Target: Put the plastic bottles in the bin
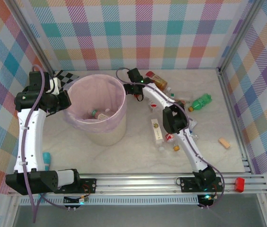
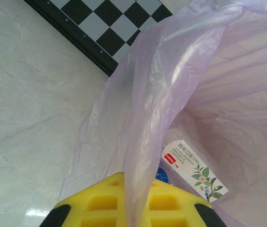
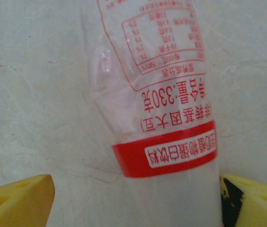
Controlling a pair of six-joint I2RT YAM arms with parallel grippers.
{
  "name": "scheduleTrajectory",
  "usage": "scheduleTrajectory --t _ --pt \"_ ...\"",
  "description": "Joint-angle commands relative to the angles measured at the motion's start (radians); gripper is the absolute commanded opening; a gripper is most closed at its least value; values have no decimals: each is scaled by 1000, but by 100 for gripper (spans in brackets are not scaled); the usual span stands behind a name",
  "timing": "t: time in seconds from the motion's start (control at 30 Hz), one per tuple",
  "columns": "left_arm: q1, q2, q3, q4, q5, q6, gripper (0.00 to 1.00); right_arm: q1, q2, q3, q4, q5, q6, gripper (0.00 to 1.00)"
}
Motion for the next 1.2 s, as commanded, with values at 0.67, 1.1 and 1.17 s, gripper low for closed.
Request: scheduleTrajectory --t 0.67,1.1,1.17 --pt "13 -45 2 18 93 -11 0 -32 -18 -39 -28 -33 119 43" --pt "11 -49 32 -2 117 -11 0 -34 -251 -106 -66 -93 1 31" --pt "10 -54 37 -3 123 -16 0 -36 -313 -135 -73 -94 -32 29"
